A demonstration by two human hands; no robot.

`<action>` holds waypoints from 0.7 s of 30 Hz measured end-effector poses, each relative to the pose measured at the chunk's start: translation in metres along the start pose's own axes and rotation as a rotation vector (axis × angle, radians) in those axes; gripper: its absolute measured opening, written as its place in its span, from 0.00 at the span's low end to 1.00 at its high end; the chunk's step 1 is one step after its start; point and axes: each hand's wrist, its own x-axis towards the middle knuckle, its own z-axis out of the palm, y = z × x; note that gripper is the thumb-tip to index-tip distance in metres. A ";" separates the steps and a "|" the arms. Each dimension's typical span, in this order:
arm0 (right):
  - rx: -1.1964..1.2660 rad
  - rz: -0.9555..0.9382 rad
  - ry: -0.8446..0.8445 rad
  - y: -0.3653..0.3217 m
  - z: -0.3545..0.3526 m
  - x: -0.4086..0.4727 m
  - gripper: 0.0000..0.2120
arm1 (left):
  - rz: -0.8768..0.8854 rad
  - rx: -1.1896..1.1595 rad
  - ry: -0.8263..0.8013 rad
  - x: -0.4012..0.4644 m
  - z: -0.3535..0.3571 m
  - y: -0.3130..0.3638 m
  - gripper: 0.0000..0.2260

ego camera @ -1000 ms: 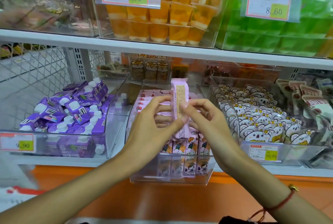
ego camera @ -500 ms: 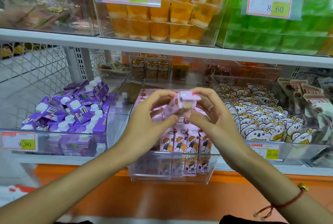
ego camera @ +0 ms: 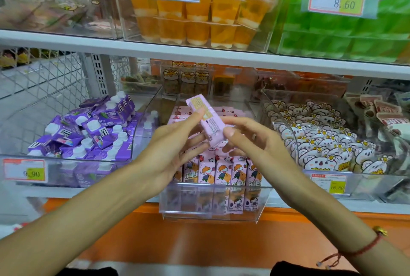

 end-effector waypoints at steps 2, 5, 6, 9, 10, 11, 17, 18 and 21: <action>-0.013 -0.013 -0.010 -0.002 0.002 -0.001 0.17 | -0.016 -0.016 -0.006 0.001 0.000 0.000 0.10; -0.003 -0.017 0.022 -0.002 0.004 -0.002 0.18 | 0.000 -0.044 -0.021 0.004 -0.002 -0.002 0.08; -0.016 -0.028 0.049 -0.002 0.006 -0.002 0.18 | 0.008 -0.049 -0.030 0.004 -0.003 -0.003 0.08; -0.108 -0.109 0.113 -0.001 0.009 -0.004 0.18 | 0.013 -0.012 -0.059 0.002 -0.001 -0.006 0.16; -0.132 -0.143 0.127 -0.001 0.009 -0.003 0.17 | 0.019 -0.001 -0.067 0.001 0.000 -0.007 0.20; -0.144 -0.169 0.143 -0.001 0.009 -0.003 0.15 | 0.038 0.007 -0.063 0.001 0.001 -0.008 0.22; 0.052 -0.090 0.278 -0.002 -0.009 0.003 0.18 | 0.498 0.452 0.050 0.000 -0.003 0.001 0.30; 0.098 -0.055 0.307 -0.001 -0.012 0.004 0.20 | 0.542 0.487 0.003 0.000 -0.003 0.001 0.26; 0.267 0.004 0.355 0.001 -0.017 0.008 0.19 | 0.560 0.503 -0.090 -0.001 0.000 -0.004 0.19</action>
